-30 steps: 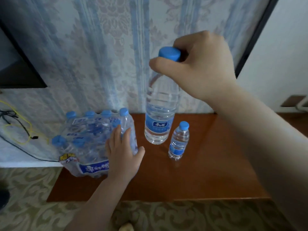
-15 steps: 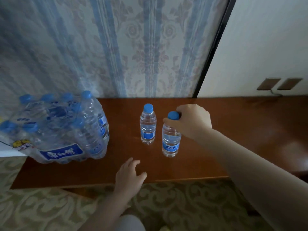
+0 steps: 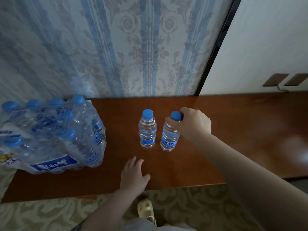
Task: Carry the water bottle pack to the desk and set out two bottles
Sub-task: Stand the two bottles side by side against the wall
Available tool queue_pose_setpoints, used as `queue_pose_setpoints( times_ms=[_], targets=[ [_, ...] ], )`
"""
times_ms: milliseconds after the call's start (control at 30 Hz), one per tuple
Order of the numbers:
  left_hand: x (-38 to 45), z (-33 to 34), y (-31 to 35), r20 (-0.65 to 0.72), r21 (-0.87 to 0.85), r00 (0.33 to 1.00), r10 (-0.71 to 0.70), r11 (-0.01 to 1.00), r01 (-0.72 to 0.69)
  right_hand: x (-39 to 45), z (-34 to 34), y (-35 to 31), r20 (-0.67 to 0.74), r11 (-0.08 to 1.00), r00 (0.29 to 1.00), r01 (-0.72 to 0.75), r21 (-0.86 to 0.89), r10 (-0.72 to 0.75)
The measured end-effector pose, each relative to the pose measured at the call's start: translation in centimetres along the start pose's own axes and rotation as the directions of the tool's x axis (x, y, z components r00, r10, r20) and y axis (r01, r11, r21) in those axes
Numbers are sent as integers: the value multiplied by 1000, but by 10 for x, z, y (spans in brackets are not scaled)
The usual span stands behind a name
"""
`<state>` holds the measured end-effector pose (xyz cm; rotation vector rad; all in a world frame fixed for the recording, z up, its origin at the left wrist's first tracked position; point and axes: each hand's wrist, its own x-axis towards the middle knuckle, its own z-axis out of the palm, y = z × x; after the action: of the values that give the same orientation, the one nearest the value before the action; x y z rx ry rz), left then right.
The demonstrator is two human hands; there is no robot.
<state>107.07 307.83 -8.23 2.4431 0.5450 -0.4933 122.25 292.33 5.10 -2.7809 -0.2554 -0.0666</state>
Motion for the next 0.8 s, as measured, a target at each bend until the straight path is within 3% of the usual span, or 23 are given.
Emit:
queue_pose_setpoints(
  times_ms=[100,167,233,267,367,433,533,700,800],
  targets=[
    [1,10,-7,0,32,1000,-14,999,14,-2,-7,3,79,995,995,-52,-87,59],
    [-1,15,-12,-15,51,1000,-4,999,5,-3,-11,-2,-31,999,1000,-4,-35,3],
    [-2,18,-15,-14,75,1000,11,997,-10,-3,-18,-17,-209,979,962,193,61,-176],
    [-2,19,-15,-13,85,1000,18,996,-17,-1,-22,-28,-220,944,934,311,107,-283],
    [-1,20,-15,-24,93,999,30,995,-28,9,-23,-60,64,819,817,568,75,-573],
    [0,21,-13,-23,94,998,64,994,-62,15,-15,-71,250,774,760,631,-58,-600],
    [1,28,-8,26,131,985,169,977,-171,20,-5,-71,340,813,776,580,-53,-531],
    [3,48,6,101,182,946,307,929,-321,36,0,-63,340,848,788,527,60,-514],
    [5,53,15,139,181,932,336,916,-357,46,-12,-53,270,903,862,401,157,-430]
  ],
)
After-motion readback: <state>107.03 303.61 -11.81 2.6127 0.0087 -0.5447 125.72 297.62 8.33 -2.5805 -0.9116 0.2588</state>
